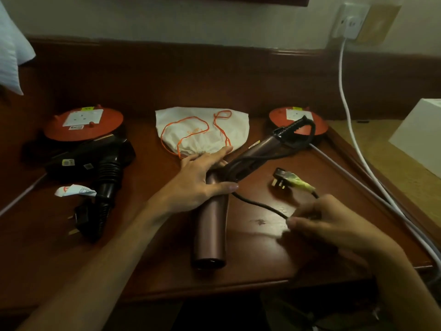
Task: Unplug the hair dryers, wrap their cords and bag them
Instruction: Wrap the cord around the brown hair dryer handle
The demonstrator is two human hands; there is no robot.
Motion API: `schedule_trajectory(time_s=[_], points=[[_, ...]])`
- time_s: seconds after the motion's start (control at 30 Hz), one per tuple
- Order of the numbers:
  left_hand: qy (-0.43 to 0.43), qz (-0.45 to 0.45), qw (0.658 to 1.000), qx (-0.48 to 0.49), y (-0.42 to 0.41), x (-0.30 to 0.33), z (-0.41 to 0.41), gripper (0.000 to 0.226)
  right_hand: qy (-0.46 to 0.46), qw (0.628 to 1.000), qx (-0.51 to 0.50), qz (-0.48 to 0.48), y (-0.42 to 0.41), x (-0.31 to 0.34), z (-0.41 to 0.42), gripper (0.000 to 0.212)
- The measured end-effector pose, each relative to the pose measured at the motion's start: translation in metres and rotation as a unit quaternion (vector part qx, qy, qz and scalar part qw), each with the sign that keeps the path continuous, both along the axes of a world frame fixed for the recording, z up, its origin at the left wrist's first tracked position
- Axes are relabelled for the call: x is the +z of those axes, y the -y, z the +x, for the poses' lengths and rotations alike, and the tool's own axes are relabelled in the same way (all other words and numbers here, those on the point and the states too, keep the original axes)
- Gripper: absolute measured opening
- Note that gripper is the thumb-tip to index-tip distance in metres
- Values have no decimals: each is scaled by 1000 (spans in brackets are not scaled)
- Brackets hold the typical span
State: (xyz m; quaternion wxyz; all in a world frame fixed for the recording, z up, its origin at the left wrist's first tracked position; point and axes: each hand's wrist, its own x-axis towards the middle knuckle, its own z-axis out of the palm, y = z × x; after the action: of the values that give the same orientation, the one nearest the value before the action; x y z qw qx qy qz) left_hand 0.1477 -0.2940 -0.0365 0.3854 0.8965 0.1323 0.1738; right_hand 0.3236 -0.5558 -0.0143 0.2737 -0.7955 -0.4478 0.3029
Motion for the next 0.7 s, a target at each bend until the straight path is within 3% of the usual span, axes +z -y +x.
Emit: schedule_trajectory(time_s=[0.1, 0.23, 0.33, 0.47, 0.57, 0.7], points=[[-24, 19, 999, -28, 9, 6, -7, 88, 129, 991, -13, 16, -32, -12, 27, 11], [-78, 109, 987, -90, 28, 14, -15, 89, 198, 976, 94, -7, -71, -9, 55, 10], [-108, 128, 979, -117, 35, 20, -18, 93, 193, 976, 100, -21, -89, 22, 48, 33], [-170, 157, 963, -139, 42, 30, -9, 106, 162, 979, 121, -34, -97, 72, 25, 30], [-202, 185, 952, -140, 50, 35, 3, 105, 223, 952, 197, -73, -96, 114, -5, 22], [-184, 178, 956, -142, 49, 38, 8, 77, 300, 888, 317, -146, -77, 134, -57, 18]])
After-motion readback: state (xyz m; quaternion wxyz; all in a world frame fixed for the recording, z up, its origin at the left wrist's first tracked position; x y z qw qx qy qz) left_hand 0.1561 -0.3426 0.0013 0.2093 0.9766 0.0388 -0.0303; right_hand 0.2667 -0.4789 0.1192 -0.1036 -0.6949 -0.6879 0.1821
